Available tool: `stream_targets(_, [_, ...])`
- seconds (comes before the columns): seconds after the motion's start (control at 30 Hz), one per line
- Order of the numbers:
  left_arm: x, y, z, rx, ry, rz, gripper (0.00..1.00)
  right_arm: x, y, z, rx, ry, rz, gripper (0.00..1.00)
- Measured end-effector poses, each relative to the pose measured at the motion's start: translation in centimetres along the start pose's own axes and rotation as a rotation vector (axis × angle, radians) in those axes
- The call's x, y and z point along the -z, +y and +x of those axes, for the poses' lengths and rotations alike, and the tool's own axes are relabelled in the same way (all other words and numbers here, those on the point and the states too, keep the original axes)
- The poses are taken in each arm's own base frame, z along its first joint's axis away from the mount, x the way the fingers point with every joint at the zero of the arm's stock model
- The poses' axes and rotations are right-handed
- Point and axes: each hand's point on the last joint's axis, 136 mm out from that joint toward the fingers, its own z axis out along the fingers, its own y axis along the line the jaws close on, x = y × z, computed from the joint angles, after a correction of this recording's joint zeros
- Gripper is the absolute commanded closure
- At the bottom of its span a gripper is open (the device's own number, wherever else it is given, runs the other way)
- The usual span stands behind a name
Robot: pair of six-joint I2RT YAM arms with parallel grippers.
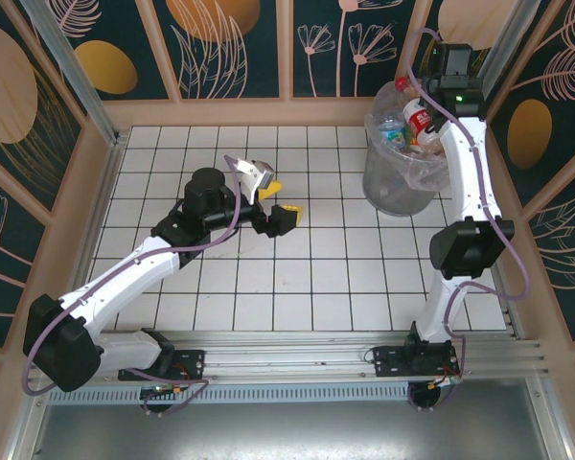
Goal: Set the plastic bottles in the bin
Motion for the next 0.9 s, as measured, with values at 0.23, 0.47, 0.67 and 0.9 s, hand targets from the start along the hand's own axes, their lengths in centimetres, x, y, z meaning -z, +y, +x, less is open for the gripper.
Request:
stream_targets(0.23, [0.0, -0.1, 0.0, 0.0, 0.001, 0.003, 0.01, -0.3, 0.4, 0.0, -0.051, 0.001, -0.061, 0.23])
stream_targets(0.47, [0.0, -0.1, 0.0, 0.0, 0.001, 0.004, 0.01, -0.9, 0.0, -0.1, -0.173, -0.002, -0.166, 0.19])
stream_targets(0.67, [0.0, -0.1, 0.0, 0.0, 0.001, 0.007, 0.01, 0.4, -0.4, -0.2, -0.263, -0.017, -0.275, 0.12])
stream_targets(0.9, [-0.1, 0.0, 0.7, 0.007, 0.013, 0.008, 0.01, 2.4, -2.7, -1.3, -0.377, -0.081, -0.325, 0.3])
